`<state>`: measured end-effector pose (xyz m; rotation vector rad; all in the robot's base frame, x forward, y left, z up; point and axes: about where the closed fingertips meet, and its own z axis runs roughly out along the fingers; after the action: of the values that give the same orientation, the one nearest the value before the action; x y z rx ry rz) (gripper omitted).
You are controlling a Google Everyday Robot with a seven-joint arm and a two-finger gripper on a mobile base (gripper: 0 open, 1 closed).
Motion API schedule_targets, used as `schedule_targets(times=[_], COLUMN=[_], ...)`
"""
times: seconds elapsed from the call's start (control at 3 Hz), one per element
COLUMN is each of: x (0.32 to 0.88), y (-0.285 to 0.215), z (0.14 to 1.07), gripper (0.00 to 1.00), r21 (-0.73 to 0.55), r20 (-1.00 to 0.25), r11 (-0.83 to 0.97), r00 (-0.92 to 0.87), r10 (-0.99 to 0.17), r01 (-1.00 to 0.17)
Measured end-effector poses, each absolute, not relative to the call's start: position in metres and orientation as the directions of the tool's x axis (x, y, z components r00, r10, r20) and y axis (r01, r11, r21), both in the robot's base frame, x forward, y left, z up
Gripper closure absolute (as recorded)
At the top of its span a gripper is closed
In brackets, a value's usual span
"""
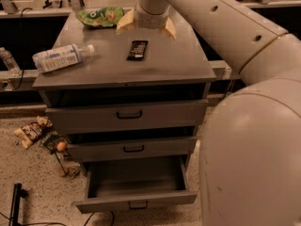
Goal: Place rxbar chocolate into bottom drawer
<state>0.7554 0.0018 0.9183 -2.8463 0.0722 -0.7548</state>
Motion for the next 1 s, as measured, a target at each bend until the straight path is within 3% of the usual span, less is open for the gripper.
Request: schedule_targets(times=[1.0], x=[0.806], y=[0.029], z=[0.876], gripper=[0.0], r21=[-0.069], r20=[0.459], r11=[-0.997], r00=[0.889], r10=[0.006], r01=[0.043])
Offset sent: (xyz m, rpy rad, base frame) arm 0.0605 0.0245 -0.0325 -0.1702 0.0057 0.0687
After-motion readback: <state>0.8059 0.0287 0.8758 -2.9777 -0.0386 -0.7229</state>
